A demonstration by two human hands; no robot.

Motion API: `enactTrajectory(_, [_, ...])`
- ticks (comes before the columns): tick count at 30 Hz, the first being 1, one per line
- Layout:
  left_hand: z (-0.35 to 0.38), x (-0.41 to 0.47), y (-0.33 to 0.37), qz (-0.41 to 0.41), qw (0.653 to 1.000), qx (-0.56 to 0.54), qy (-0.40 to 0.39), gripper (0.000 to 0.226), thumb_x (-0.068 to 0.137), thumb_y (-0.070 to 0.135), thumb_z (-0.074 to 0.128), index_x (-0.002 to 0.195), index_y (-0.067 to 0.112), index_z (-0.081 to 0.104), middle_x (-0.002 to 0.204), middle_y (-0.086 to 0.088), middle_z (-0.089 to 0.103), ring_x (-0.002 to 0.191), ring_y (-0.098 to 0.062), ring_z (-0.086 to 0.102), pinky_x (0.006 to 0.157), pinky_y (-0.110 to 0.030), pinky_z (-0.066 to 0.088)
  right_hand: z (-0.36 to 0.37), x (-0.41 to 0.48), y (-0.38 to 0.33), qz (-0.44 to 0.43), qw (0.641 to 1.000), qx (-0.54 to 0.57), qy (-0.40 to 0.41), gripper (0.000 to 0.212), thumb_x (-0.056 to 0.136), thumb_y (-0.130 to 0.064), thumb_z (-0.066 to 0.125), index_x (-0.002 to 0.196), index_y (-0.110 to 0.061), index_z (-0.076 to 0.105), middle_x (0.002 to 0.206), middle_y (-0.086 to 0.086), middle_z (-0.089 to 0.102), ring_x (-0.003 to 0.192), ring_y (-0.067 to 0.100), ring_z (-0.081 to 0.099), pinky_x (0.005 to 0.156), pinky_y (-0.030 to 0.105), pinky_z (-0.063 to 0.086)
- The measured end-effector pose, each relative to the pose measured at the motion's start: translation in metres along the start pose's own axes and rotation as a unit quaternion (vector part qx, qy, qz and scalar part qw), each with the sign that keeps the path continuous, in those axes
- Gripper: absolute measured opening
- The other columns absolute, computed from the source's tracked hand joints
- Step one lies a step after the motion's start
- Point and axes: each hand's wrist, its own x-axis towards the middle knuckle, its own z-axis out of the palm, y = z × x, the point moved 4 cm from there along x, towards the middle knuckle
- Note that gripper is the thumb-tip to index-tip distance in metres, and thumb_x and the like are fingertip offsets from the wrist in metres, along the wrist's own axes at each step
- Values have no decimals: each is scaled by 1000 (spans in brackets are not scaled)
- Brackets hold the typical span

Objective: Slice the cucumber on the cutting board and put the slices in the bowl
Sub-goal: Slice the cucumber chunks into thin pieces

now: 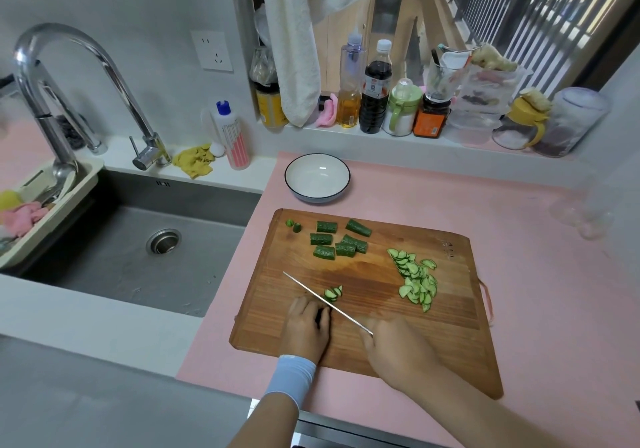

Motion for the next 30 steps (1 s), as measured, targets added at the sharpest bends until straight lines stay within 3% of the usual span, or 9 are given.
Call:
enactTrajectory(6, [0,0,-1,-1,1000,3,-3,17,72,-3,78,76,9,66,81,-4,61,82,-17,51,79,-20,43,-7,-16,9,8,1000,14,3,25,103,-35,41,109,-28,64,73,-7,54,74,20,56,61,30,35])
enactTrajectory(10, [-1,0,-1,-2,1000,5,-5,18,71,-3,78,74,9,65,80,-4,61,82,-17,51,80,-20,42,-7,-16,9,7,1000,16,-1,26,103,-34,40,109,-27,65,79,-5,61,75,19,58,62,31,38])
enactTrajectory(15, [-3,1,1,1,1000,-5,0,19,71,-3,79,73,9,65,77,-3,60,78,-15,50,77,-18,40,-5,-10,7,24,999,26,-18,23,102,-33,41,92,-26,61,67,-8,51,72,20,58,55,32,35])
enactTrajectory(21, [-4,1,3,0,1000,-6,5,21,71,-3,80,69,8,62,75,-4,58,77,-14,48,76,-16,38,-1,7,-2,30,999,25,-27,24,102,-33,41,81,-26,51,67,-7,47,72,24,53,61,30,38])
enactTrajectory(24, [-2,-1,1,-1,1000,-5,-3,18,73,-2,77,73,8,63,80,-3,57,79,-16,50,77,-20,42,2,9,-3,24,999,22,-28,23,101,-33,42,80,-28,50,74,-4,53,78,26,60,62,30,38])
enactTrajectory(30, [-4,0,1,-6,1000,0,7,20,70,-3,79,70,9,63,74,-4,58,76,-16,47,74,-18,39,1,7,-3,15,1000,12,-12,24,102,-35,41,98,-26,62,92,2,68,88,28,64,64,31,40])
